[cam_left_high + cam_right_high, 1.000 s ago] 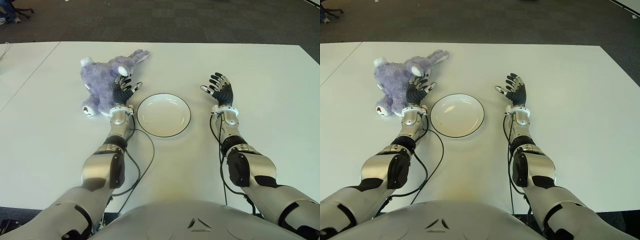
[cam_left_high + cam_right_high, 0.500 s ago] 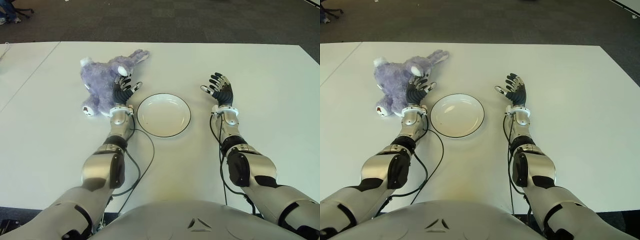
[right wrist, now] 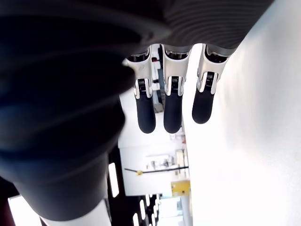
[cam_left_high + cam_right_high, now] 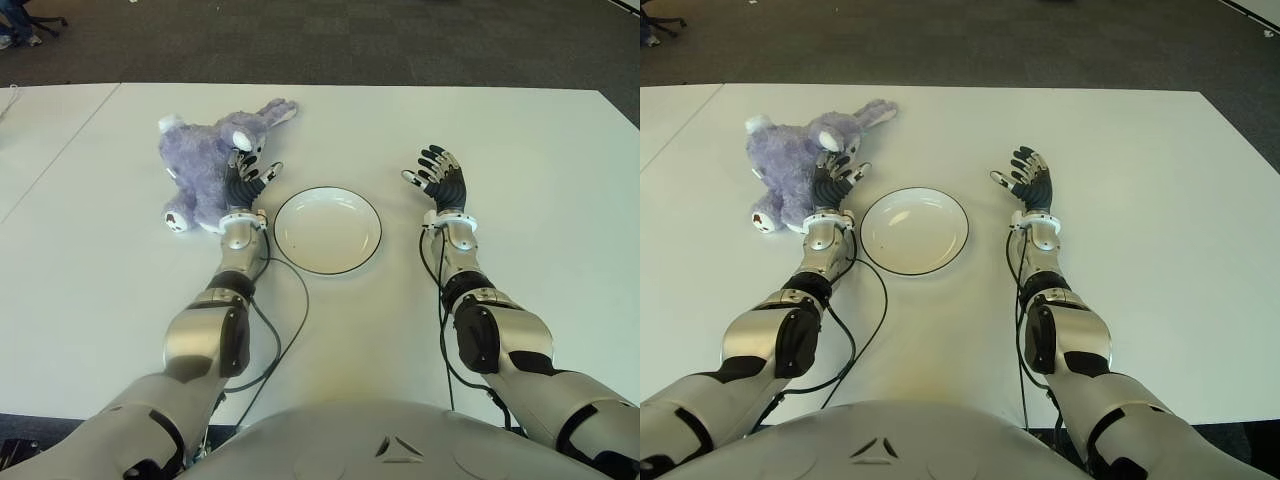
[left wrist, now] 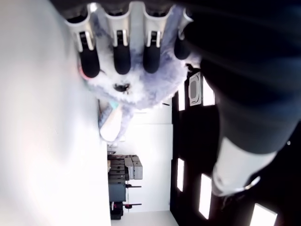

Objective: Put the doll into the plate.

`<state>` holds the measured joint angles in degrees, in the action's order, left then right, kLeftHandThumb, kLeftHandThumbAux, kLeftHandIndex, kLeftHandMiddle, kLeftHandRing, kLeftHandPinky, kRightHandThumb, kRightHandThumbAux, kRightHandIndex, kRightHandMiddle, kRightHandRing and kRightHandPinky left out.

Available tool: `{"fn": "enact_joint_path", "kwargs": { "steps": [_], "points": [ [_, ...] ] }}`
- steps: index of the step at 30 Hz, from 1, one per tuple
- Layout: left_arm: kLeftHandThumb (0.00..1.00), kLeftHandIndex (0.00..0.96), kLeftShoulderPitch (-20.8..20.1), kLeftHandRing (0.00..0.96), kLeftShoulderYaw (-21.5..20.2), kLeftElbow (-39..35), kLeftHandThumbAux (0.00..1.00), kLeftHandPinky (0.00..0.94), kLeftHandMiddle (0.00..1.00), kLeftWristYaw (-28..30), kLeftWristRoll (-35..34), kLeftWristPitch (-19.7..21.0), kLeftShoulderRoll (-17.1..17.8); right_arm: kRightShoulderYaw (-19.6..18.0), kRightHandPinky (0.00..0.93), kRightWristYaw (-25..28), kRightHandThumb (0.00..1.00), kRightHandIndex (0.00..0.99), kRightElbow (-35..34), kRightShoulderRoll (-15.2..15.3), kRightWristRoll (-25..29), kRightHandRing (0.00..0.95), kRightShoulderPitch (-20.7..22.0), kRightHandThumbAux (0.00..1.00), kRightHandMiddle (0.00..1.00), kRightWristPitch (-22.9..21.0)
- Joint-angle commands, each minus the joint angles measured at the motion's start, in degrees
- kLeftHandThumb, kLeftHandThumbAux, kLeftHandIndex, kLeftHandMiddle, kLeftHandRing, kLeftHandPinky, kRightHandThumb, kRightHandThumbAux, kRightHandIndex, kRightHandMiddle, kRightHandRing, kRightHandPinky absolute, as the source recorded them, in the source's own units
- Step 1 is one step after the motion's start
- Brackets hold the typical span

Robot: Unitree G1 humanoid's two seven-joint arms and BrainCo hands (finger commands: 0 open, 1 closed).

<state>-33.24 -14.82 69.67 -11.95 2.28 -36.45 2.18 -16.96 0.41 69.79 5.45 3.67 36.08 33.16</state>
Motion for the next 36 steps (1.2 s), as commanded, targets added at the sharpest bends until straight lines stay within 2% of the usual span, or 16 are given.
{"fn": "enact_joint_path", "kwargs": {
  "steps": [1,2,9,10,14,15,16,17,18,20,21,22,23,24,27,36],
  "points": [
    [0.039,0.0,14.2,0.116,0.4,6.4,0.769,0.171,0.054,-5.6,0.6,1.8,-4.3,-0.5,0.2,0.2,0.013,0.187,7.4,-3.6,0.1,0.196,-12.3,0.938,0.212,-5.9],
    [0.058,0.0,14.4,0.112,0.7,6.3,0.778,0.134,0.054,-6.7,1.0,1.3,-4.5,-0.6,0.204,0.5,0.012,0.185,7.3,-3.7,0.2,0.196,-12.3,0.939,0.212,-5.8],
    [0.111,0.0,15.5,0.12,3.0,5.9,0.79,0.111,0.038,-13.8,4.1,-1.8,-5.3,-1.8,0.216,1.4,0.037,0.192,7.3,-3.9,1.4,0.205,-12.2,0.945,0.222,-5.8],
    [0.131,0.0,15.5,0.136,3.1,5.9,0.795,0.069,0.034,-14.5,4.2,-2.0,-5.3,-1.9,0.213,1.5,0.048,0.193,7.3,-3.9,1.5,0.205,-12.2,0.942,0.221,-5.9],
    [0.174,0.0,15.8,0.153,3.8,5.8,0.8,0.049,0.025,-17.8,4.6,-3.5,-5.8,-2.2,0.212,1.8,0.068,0.192,7.3,-3.9,1.8,0.204,-12.1,0.938,0.22,-6.3],
    [0.257,0.0,15.8,0.159,3.8,5.7,0.816,0.036,0.013,-18.9,4.5,-4.1,-6.1,-2.3,0.215,1.9,0.072,0.191,7.3,-3.9,1.8,0.205,-12.0,0.941,0.222,-6.5],
    [0.428,0.0,15.8,0.163,3.9,5.7,0.829,0.031,0.003,-19.7,4.4,-4.6,-6.2,-2.3,0.22,1.9,0.076,0.191,7.3,-3.9,1.9,0.209,-12.0,0.944,0.227,-6.7],
    [0.461,0.0,15.1,0.164,3.9,5.5,0.83,0.03,0.001,-21.8,4.3,-5.1,-6.9,-2.3,0.22,1.8,0.078,0.191,7.3,-3.8,1.9,0.209,-11.9,0.944,0.227,-6.9],
    [0.638,0.0,14.5,0.194,3.9,5.4,0.817,0.056,0.0,-23.2,4.2,-5.4,-7.3,-2.3,0.215,1.7,0.081,0.193,7.3,-3.8,1.8,0.21,-11.9,0.946,0.23,-7.0],
    [0.728,0.0,13.8,0.212,4.3,5.0,0.803,0.067,0.0,-25.6,4.4,-6.2,-8.2,-2.3,0.209,1.6,0.083,0.194,7.3,-3.8,1.7,0.208,-11.8,0.945,0.229,-7.1],
    [0.735,0.0,13.6,0.213,4.1,4.9,0.801,0.067,0.0,-26.1,4.0,-6.6,-8.6,-2.3,0.208,1.6,0.083,0.194,7.3,-3.8,1.6,0.208,-11.8,0.945,0.229,-7.1],
    [0.828,0.0,13.5,0.235,4.0,4.9,0.774,0.078,0.0,-26.5,3.7,-7.0,-8.9,-2.3,0.202,1.6,0.081,0.193,7.3,-3.8,1.5,0.204,-11.8,0.942,0.225,-7.0],
    [0.846,0.0,13.5,0.239,3.6,4.9,0.769,0.08,0.0,-26.5,3.1,-7.1,-9.1,-2.2,0.201,1.5,0.08,0.192,7.3,-3.8,1.4,0.204,-11.8,0.942,0.224,-7.1],
    [0.919,0.0,13.5,0.255,3.3,5.0,0.741,0.076,0.0,-26.5,2.7,-7.2,-9.1,-2.2,0.2,1.4,0.073,0.19,7.3,-3.8,1.3,0.201,-11.7,0.943,0.221,-7.1],
    [0.958,0.0,14.0,0.265,3.6,4.6,0.721,0.069,0.0,-28.2,3.2,-8.3,-9.6,-2.2,0.202,1.3,0.065,0.189,7.3,-3.8,1.1,0.2,-11.7,0.946,0.22,-7.2],
    [0.882,0.0,14.4,0.344,3.0,5.2,0.728,0.043,0.0,-28.7,2.8,-5.9,-9.3,-2.7,0.206,1.9,0.065,0.192,7.3,-3.7,1.3,0.203,-11.7,0.941,0.222,-7.0]
  ]
}}
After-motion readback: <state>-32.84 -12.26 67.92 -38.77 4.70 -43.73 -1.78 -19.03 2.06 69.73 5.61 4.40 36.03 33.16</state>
